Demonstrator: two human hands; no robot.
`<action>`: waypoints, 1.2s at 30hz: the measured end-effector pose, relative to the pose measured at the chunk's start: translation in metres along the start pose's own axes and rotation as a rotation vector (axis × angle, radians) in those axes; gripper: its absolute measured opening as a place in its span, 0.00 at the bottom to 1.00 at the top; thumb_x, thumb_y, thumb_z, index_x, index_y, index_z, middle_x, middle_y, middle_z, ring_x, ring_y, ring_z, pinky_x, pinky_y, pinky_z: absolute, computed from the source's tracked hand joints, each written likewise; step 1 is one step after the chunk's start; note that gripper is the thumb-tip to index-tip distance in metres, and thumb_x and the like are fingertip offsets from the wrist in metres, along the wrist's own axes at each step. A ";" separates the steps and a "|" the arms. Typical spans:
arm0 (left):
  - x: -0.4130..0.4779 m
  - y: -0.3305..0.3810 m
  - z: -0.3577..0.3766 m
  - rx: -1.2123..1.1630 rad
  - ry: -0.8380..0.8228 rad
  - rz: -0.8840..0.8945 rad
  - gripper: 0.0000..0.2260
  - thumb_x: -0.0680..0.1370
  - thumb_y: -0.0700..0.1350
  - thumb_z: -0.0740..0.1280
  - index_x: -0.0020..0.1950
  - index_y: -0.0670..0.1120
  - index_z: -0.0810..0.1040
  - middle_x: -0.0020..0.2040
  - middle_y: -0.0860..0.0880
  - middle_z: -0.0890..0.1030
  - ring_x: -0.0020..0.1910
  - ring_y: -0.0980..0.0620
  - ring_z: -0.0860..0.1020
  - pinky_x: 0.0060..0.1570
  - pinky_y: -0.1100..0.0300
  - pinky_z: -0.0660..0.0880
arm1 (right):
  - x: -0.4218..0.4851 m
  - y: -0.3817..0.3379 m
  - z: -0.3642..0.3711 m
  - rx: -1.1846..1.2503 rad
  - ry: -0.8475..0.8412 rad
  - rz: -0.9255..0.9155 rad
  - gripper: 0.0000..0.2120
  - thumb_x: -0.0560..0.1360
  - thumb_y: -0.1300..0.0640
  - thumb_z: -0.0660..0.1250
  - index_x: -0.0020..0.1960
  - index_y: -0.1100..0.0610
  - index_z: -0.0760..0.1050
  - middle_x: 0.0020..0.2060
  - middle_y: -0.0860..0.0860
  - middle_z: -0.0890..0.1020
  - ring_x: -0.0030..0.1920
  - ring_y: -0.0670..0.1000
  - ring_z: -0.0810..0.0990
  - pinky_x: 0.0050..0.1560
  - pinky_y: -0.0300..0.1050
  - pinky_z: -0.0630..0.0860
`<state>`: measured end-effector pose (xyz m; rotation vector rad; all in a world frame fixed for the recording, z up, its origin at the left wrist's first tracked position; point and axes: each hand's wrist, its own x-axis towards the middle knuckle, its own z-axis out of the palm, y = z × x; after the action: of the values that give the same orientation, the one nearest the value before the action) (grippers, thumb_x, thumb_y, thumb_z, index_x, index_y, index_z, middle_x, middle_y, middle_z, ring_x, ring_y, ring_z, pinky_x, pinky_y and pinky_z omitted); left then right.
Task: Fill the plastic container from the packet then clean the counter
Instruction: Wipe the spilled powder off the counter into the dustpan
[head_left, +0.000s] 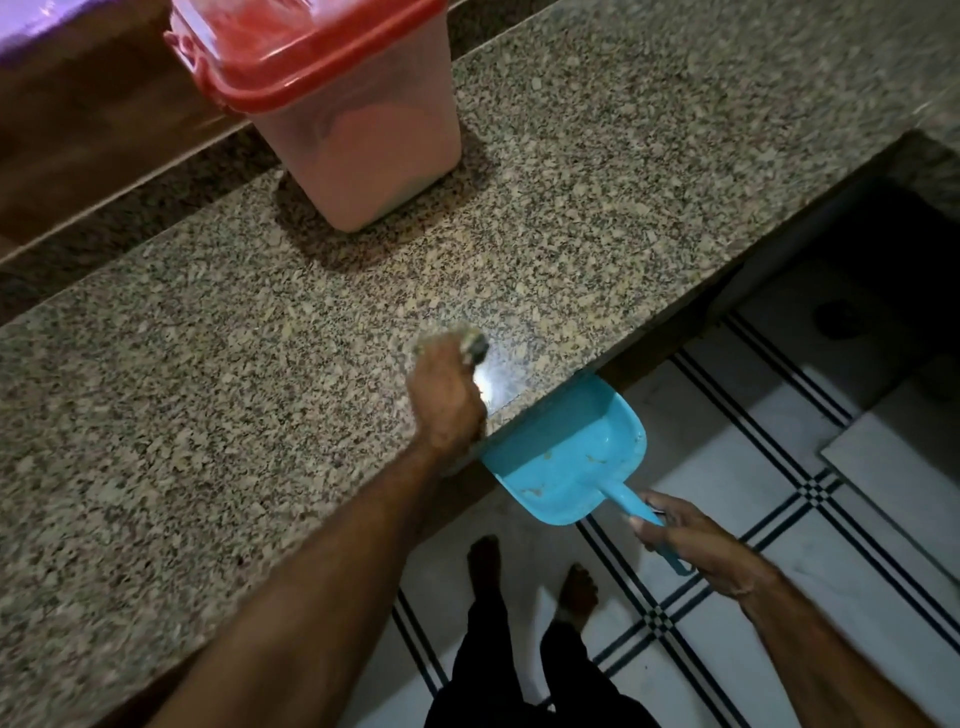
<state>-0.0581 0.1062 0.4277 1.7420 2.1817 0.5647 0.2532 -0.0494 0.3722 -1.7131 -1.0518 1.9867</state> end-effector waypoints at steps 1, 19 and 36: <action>-0.008 0.008 -0.001 -0.029 -0.020 0.080 0.05 0.86 0.47 0.60 0.55 0.48 0.74 0.47 0.52 0.77 0.41 0.53 0.75 0.38 0.55 0.79 | 0.001 -0.003 0.002 0.005 0.012 0.002 0.09 0.79 0.56 0.71 0.59 0.51 0.82 0.46 0.51 0.81 0.47 0.49 0.78 0.56 0.48 0.78; 0.052 -0.010 0.010 -0.012 -0.216 0.564 0.14 0.85 0.56 0.58 0.66 0.53 0.75 0.60 0.50 0.75 0.52 0.54 0.72 0.52 0.50 0.74 | -0.009 -0.010 0.060 0.128 0.180 0.076 0.13 0.81 0.60 0.68 0.65 0.53 0.79 0.45 0.48 0.82 0.43 0.42 0.79 0.43 0.33 0.76; 0.116 0.017 -0.003 -0.222 -0.487 0.803 0.21 0.80 0.59 0.58 0.60 0.49 0.83 0.53 0.50 0.80 0.47 0.53 0.77 0.50 0.56 0.76 | -0.025 0.009 0.090 0.277 0.256 0.070 0.13 0.80 0.59 0.70 0.65 0.54 0.80 0.49 0.50 0.83 0.49 0.47 0.80 0.53 0.41 0.76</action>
<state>-0.0708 0.2224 0.4401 2.2846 1.0180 0.4506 0.1760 -0.1010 0.3847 -1.8071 -0.6085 1.7926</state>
